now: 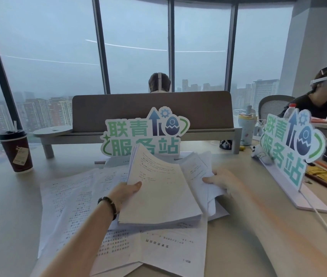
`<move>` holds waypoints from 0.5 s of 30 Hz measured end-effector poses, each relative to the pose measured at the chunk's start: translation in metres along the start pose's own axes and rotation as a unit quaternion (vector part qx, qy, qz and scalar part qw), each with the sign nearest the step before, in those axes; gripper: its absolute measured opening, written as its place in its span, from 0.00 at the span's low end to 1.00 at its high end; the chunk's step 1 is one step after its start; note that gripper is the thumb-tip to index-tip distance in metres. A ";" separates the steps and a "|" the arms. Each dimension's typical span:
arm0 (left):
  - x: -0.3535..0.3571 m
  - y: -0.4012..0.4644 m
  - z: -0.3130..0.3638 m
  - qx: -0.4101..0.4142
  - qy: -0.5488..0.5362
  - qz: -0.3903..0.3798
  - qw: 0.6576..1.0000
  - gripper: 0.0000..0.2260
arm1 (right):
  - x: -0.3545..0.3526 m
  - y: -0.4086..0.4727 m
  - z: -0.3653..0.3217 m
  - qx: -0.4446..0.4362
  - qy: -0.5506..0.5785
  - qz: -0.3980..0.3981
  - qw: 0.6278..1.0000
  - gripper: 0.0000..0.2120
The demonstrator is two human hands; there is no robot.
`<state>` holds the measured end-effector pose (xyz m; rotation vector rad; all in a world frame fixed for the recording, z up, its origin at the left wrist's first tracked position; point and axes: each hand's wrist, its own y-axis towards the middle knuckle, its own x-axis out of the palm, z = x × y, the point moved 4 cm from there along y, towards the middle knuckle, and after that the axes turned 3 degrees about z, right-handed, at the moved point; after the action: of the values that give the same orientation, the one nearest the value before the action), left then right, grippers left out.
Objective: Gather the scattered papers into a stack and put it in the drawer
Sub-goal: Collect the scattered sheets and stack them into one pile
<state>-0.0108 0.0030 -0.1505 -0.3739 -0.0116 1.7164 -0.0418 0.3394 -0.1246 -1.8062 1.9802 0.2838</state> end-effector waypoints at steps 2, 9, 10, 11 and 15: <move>-0.002 -0.002 0.001 -0.002 -0.012 -0.009 1.000 0.15 | -0.003 -0.004 -0.007 -0.007 0.056 0.001 0.998 0.12; -0.003 -0.009 0.005 -0.009 -0.057 -0.034 0.998 0.13 | 0.003 -0.009 -0.004 0.008 0.070 0.002 0.997 0.22; -0.003 -0.010 0.005 -0.011 -0.063 -0.039 0.997 0.13 | 0.005 -0.007 -0.001 0.010 0.047 -0.003 0.999 0.26; -0.002 -0.011 0.006 -0.013 -0.070 -0.042 0.997 0.12 | 0.006 -0.007 0.000 0.003 0.027 -0.006 1.000 0.25; 0.000 -0.014 0.006 -0.021 -0.089 -0.048 0.995 0.10 | 0.001 -0.009 -0.012 -0.017 0.042 -0.002 0.999 0.12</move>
<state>0.0007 0.0070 -0.1422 -0.2464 -0.1937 1.6504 -0.0353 0.3319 -0.1129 -1.8713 2.0399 0.2459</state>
